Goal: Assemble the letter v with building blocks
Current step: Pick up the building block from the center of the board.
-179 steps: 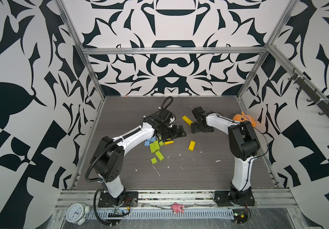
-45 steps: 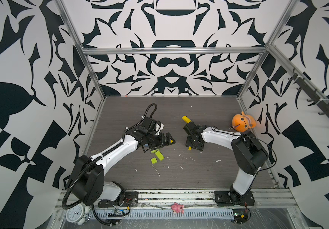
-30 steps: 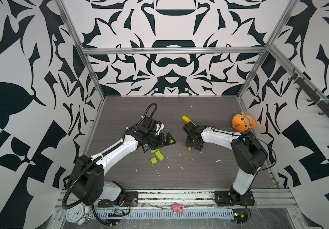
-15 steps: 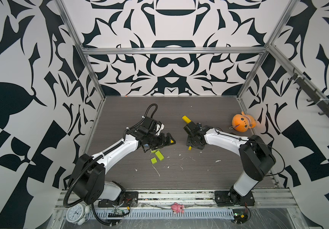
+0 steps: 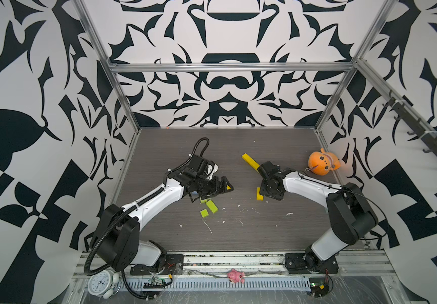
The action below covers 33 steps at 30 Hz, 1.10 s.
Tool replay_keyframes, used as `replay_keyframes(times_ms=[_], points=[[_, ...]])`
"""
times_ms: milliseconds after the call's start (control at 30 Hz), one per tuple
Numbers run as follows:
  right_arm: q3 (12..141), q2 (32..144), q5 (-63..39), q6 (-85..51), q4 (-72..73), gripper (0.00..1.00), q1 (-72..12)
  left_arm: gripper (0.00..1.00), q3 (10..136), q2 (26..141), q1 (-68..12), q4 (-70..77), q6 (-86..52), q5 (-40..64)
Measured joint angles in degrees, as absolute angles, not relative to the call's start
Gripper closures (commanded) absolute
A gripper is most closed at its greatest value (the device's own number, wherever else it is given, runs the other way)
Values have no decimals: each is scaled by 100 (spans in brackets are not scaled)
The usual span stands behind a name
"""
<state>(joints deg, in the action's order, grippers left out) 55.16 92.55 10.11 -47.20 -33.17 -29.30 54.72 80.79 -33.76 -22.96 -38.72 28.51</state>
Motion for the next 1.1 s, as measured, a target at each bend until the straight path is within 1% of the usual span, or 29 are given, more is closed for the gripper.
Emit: replay_keyframes(times_ms=[200, 333, 533, 667, 733, 833, 900, 967, 1033, 1100], points=[[5916, 9577, 797, -4508, -3433, 39, -2967, 1, 5472, 8103, -3376, -2215, -3922, 2882], [6219, 9968, 707, -4453, -3428, 39, -3094, 1, 5369, 8095, -3376, -1955, -3994, 2995], [6296, 10232, 617, -4434, -3430, 40, -3164, 1, 4735, 8064, -3378, -1293, -4322, 3236], [6296, 10296, 578, -4418, -3395, 45, -3164, 1, 4539, 8055, -3411, -1007, -4491, 3291], [6294, 10296, 565, -4403, -3369, 52, -3164, 1, 4539, 8027, -3415, -919, -4536, 3291], [6274, 10294, 558, -4392, -3304, 56, -3164, 1, 4541, 7950, -3415, -790, -4569, 3291], [6270, 10294, 563, -4392, -3284, 61, -3162, 1, 4541, 7933, -3420, -738, -4584, 3291], [6270, 10291, 558, -4412, -3262, 64, -3144, 1, 4541, 7933, -3420, -711, -4602, 3291], [6270, 10274, 499, -4431, -3242, 70, -3085, 1, 4541, 7933, -3420, -701, -4611, 3291], [6270, 10232, 392, -4484, -3216, 72, -2945, 1, 4552, 7933, -3420, -707, -4609, 3291]])
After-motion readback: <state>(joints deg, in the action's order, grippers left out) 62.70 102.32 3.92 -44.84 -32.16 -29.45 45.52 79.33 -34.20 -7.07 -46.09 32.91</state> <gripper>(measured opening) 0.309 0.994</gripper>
